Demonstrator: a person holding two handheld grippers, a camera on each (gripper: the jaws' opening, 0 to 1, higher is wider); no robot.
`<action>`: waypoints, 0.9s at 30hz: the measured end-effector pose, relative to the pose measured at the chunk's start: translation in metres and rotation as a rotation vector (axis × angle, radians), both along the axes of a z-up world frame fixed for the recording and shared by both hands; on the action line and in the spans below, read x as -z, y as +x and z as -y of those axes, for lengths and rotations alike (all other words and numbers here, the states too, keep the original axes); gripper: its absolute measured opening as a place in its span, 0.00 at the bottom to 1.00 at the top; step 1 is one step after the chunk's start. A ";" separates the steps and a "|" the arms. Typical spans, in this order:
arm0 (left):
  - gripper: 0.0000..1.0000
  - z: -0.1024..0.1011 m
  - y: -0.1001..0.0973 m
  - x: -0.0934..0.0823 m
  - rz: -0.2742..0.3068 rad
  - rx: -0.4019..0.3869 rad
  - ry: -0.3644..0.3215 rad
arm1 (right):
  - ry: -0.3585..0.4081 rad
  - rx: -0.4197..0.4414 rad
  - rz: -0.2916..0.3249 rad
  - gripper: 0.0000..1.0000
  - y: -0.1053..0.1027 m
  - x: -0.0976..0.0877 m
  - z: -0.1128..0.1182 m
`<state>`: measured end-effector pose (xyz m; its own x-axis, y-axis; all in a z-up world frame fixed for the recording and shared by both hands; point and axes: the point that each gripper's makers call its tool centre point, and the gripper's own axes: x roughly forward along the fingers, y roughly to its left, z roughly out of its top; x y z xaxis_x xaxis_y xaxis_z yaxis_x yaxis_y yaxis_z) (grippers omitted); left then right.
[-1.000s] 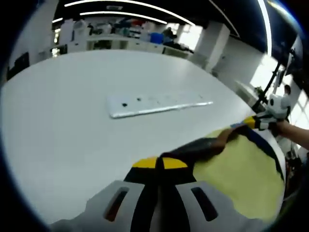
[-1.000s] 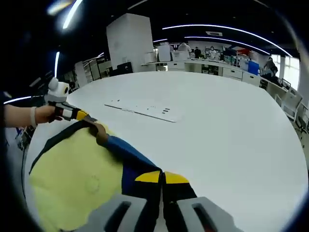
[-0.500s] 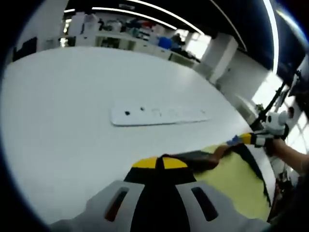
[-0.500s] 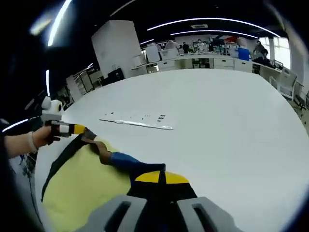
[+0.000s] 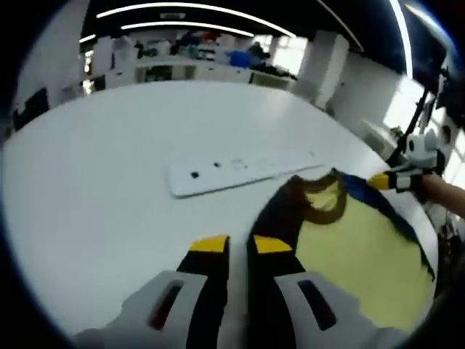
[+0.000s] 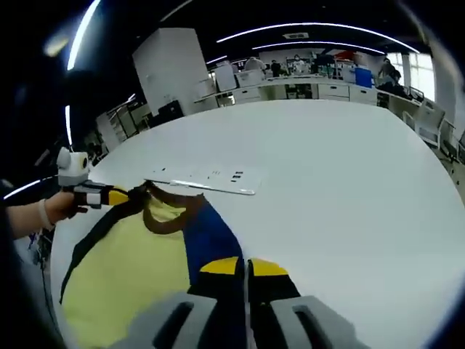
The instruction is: Fold the garment on the visible template until the final outline fits inside the template.
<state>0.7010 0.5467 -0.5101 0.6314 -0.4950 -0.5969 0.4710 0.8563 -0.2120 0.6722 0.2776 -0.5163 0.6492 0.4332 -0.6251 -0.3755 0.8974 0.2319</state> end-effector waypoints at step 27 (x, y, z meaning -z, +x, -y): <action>0.47 0.018 -0.067 -0.049 0.099 0.169 -0.092 | -0.034 -0.084 0.077 0.51 -0.055 -0.030 -0.015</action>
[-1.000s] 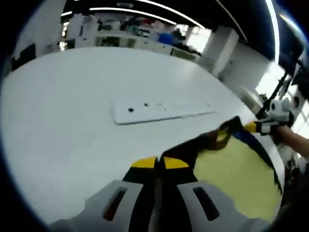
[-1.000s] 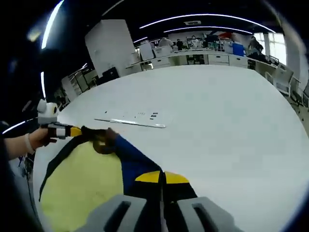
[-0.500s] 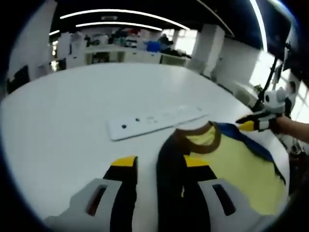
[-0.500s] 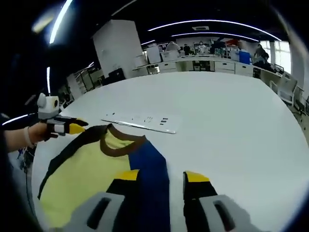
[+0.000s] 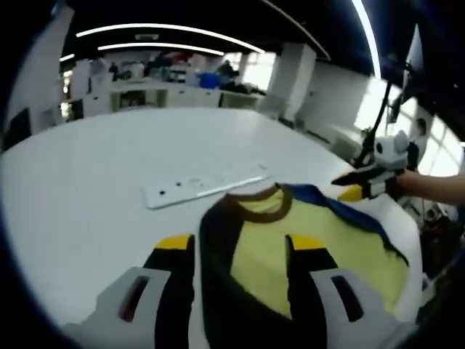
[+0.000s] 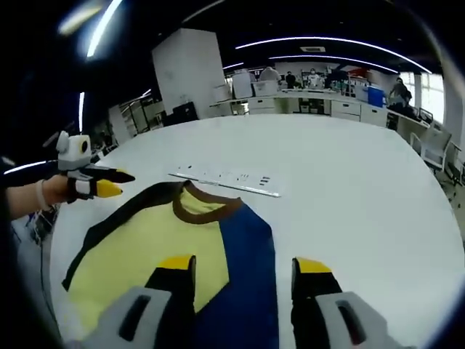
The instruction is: Fold the garment on the visible template until the final outline fits inside the template.
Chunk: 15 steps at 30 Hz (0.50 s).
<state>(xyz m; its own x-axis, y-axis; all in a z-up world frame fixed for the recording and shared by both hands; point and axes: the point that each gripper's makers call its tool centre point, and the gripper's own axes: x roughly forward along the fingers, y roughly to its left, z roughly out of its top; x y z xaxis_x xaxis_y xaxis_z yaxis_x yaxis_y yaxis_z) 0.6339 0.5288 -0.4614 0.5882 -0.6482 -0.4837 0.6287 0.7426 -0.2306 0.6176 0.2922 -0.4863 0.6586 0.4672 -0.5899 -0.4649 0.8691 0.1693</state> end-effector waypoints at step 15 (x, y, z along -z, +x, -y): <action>0.48 0.004 -0.070 -0.018 0.024 0.047 -0.031 | -0.001 0.013 0.035 0.50 -0.072 -0.017 0.021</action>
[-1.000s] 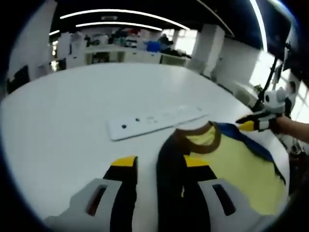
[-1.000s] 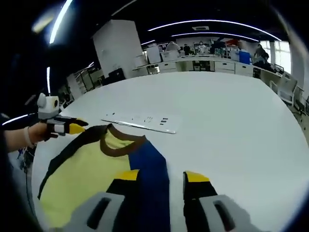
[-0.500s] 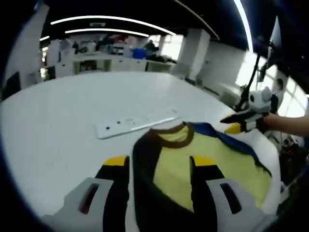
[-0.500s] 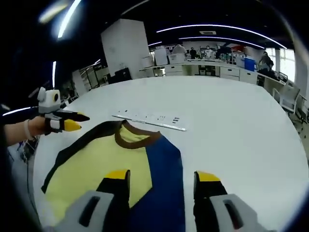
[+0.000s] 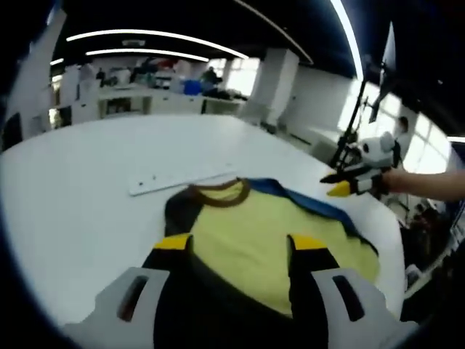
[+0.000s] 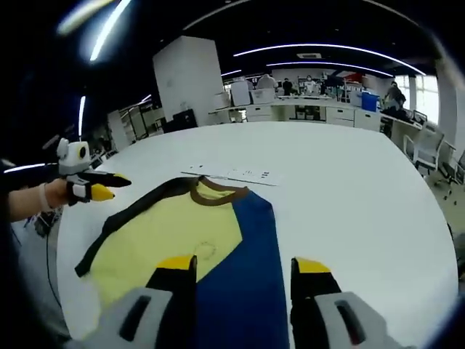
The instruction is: Fold the garment on the visible template until the final outline fits inside the template.
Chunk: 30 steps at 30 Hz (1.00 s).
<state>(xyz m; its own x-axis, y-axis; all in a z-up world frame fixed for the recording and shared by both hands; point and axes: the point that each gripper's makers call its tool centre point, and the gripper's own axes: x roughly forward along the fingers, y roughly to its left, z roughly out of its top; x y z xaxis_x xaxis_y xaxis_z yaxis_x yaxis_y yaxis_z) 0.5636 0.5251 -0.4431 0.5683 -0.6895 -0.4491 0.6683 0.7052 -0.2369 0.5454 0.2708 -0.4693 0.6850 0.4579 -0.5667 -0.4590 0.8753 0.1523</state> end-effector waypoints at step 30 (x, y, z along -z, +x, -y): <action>0.90 -0.035 -0.088 -0.015 0.044 -0.093 -0.065 | -0.002 -0.134 0.062 0.97 -0.085 -0.025 -0.004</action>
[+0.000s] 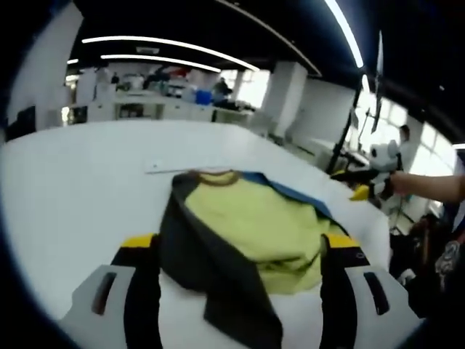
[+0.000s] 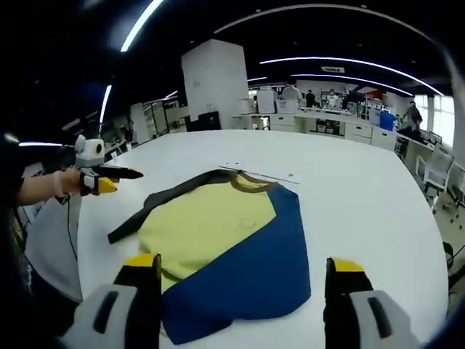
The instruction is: Fold the garment on the visible template until the final outline fits inside the template.
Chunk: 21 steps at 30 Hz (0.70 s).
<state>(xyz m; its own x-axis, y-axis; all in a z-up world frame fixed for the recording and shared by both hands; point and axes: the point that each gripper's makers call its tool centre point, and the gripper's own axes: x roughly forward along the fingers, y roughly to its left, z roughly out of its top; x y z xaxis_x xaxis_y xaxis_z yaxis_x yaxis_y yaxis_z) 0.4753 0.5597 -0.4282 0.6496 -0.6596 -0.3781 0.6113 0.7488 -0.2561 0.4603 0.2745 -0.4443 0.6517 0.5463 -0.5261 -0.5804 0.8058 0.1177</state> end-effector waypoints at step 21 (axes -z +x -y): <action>0.97 -0.022 -0.020 0.005 -0.012 -0.038 -0.012 | -0.005 -0.067 0.003 0.92 -0.045 0.018 -0.003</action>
